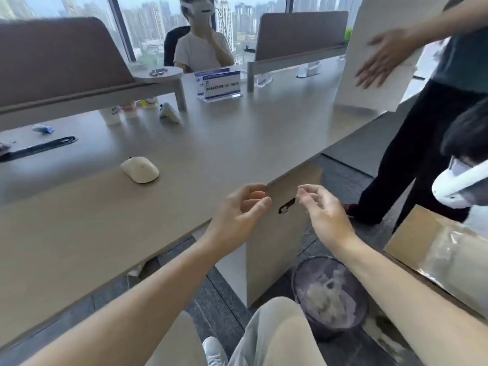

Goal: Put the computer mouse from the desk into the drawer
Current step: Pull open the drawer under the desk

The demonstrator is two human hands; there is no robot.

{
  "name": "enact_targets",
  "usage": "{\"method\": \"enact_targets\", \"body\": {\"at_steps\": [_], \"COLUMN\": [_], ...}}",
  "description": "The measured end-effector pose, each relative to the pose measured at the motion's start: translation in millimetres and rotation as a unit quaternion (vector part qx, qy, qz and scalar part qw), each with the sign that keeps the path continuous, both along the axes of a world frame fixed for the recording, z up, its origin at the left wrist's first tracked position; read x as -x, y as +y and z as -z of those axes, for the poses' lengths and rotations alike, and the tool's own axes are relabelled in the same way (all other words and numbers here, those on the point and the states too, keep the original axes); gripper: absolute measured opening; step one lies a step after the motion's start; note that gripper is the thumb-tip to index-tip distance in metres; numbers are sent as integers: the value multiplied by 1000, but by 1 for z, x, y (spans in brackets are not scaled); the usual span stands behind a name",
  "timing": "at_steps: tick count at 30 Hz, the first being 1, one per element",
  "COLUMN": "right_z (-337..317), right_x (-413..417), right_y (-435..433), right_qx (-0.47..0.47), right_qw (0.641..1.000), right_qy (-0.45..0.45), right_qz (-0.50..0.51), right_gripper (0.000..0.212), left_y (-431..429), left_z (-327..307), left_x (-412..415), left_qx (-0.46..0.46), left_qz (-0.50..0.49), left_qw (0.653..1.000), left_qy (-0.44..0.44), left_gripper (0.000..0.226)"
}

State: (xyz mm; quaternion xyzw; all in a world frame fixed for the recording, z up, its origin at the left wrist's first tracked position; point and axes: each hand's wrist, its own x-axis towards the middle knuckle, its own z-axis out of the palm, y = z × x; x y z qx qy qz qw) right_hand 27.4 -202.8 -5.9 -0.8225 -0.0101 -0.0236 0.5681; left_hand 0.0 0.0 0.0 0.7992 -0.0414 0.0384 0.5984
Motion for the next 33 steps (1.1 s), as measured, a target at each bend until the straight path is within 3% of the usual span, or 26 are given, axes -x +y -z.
{"method": "enact_targets", "body": {"at_steps": [3,7,13,18,20,21,25,29,33], "right_z": [28,56,92,102,107,111,122,128,137], "right_x": [-10,-22,-63,-101,-112,-117,-124,-122,-126], "right_y": [-6,0,9,20,26,28,31,32,29], "right_qx": [18,12,-106,-187,-201,-200,-171,-204,-193], "right_qw": [998,991,961,919,907,908,920,929,941], "right_qy": [53,131,241,326,342,340,326,286,260], "right_qz": [22,25,86,122,140,142,131,115,93], "right_gripper": [35,41,26,13,21,23,30,17,21], "left_y": [-10,-8,-4,-14,-18,-19,-16,-18,-19], "left_z": [16,34,62,69,73,75,75,81,84], "left_x": [-13,-27,-56,-67,-65,-64,-58,-59,-60], "left_qx": [-136,-281,-396,-325,-311,-311,-396,-393,-415], "left_qz": [24,26,13,-69,-29,0,-51,-53,-60], "left_qw": [989,949,914,939,946,946,916,917,908], "left_qy": [53,137,89,89,87,91,43,43,17], "left_gripper": [49,60,43,30,40,46,80,78,77]}}
